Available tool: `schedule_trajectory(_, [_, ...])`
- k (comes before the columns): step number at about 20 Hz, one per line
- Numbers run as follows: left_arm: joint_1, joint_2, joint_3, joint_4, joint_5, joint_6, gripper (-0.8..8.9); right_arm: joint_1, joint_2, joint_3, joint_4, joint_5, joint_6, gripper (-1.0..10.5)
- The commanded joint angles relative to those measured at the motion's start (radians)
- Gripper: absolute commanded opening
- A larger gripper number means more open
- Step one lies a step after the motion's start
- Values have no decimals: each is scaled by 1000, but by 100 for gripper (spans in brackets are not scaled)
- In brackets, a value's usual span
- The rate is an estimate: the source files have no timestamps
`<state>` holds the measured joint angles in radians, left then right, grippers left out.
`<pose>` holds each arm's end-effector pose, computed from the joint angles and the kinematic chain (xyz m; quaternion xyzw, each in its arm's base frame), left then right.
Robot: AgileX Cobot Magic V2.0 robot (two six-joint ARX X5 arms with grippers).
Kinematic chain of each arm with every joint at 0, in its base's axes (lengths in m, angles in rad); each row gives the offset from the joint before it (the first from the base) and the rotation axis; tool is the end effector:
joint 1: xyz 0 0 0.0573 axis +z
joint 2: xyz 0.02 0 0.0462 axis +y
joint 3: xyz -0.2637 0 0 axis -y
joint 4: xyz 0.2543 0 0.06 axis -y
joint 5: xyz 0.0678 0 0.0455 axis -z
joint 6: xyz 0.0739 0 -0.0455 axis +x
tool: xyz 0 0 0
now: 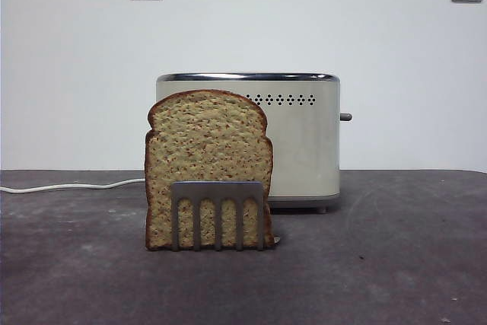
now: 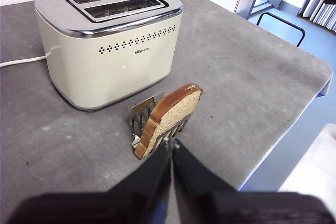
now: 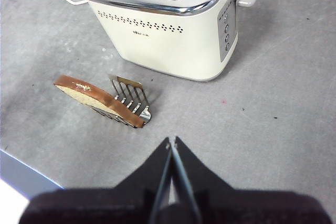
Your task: Pick up a slice of bread from the rack,put the bread on the toaster,press the button
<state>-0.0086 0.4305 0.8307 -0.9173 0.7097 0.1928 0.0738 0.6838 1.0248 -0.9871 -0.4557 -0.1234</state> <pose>0.0984 -0.0490 0.3067 -0.0003 0.2063 -0.3613 0.9093 0.1395 0.0429 0.3309 0.0037 0.2958 0.2669 0.9172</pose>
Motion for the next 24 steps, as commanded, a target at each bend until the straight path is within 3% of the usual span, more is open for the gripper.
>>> schedule_trajectory(1, [-14,0,2,9,-2,22,432,3,-1,0,5,-18,-9,-12])
schedule_trajectory(2, [-25,1,2,18,-2,25,543,5,-1,0,5,-17,-9,-12])
schedule_trajectory(9, [-166,154,95,24,-27,134,540,6,3,0,5,-17,-9,-12])
schedule_trajectory(18, [-499,589,325,16,-333,343,539,6,13,0,5,-17,-10,-12])
schedule_trajectory(21, [-583,719,352,70,-437,398,539,6,24,0,5,-17,-10,-12])
schedule_trajectory(24, [-634,842,356,146,-473,452,539,6,30,0,5,-17,-10,-12])
